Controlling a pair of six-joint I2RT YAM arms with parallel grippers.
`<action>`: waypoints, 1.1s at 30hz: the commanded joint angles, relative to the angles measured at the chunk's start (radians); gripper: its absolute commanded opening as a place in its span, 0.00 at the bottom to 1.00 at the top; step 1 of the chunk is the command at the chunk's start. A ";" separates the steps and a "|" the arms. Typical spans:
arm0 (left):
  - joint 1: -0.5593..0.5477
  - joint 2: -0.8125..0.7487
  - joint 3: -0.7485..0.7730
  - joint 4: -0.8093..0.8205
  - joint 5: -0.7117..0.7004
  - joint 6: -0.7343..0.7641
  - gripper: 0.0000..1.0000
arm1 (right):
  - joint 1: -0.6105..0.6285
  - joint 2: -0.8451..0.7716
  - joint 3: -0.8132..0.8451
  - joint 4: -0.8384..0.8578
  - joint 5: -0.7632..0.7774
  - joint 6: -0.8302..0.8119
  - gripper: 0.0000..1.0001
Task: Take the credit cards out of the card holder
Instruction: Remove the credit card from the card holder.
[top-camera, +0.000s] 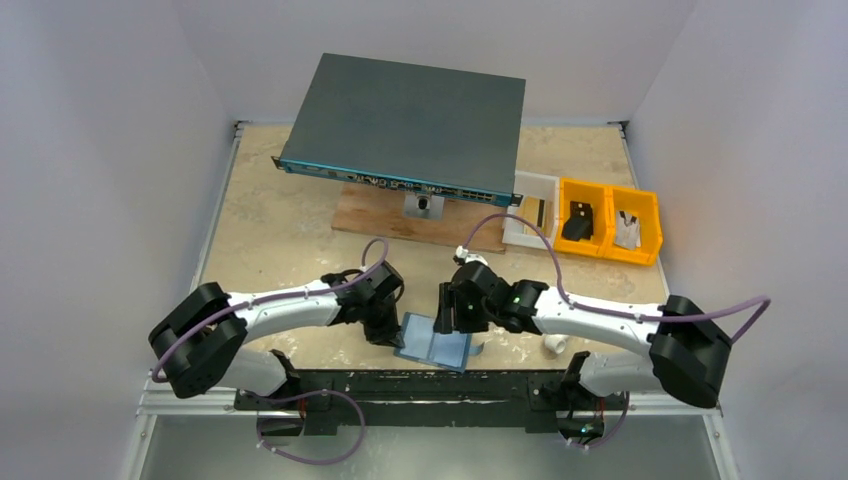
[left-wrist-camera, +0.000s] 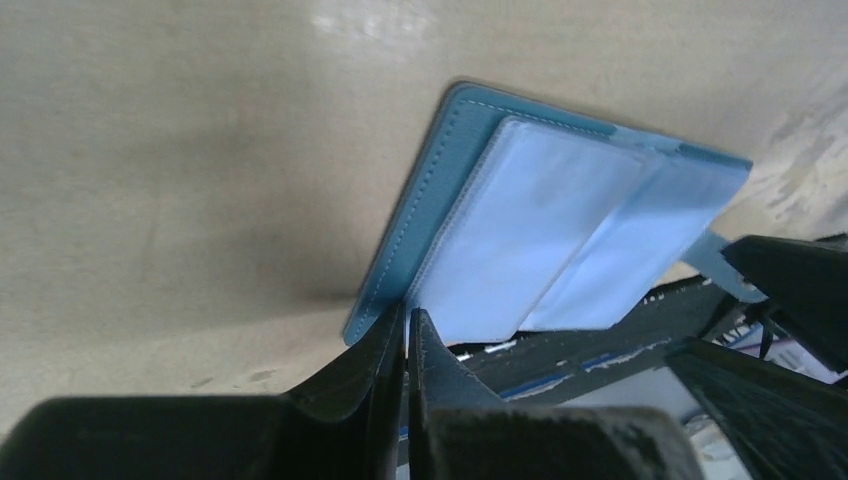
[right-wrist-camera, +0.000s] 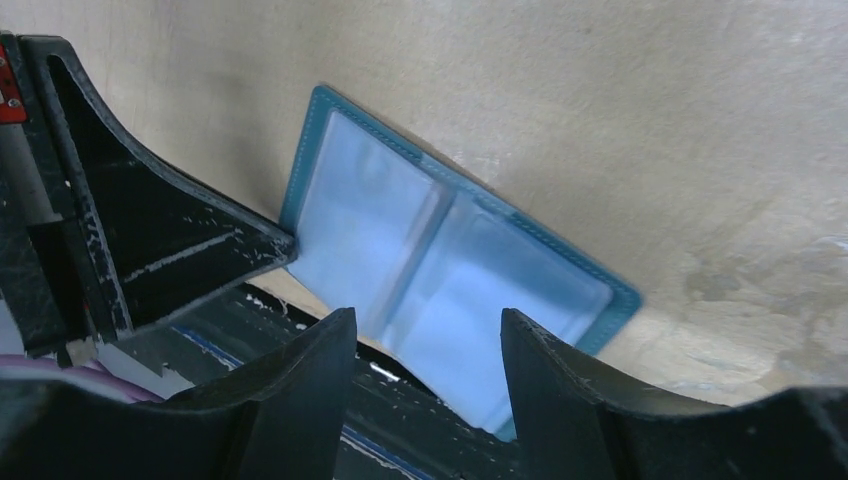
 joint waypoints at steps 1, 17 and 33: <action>-0.021 -0.041 -0.006 0.061 0.044 -0.037 0.05 | 0.051 0.064 0.080 0.027 0.054 0.033 0.56; 0.113 -0.329 -0.069 -0.200 -0.110 -0.007 0.06 | 0.160 0.403 0.330 -0.075 0.188 0.018 0.68; 0.159 -0.312 -0.120 -0.111 -0.024 0.024 0.04 | 0.191 0.538 0.416 -0.048 0.191 -0.059 0.56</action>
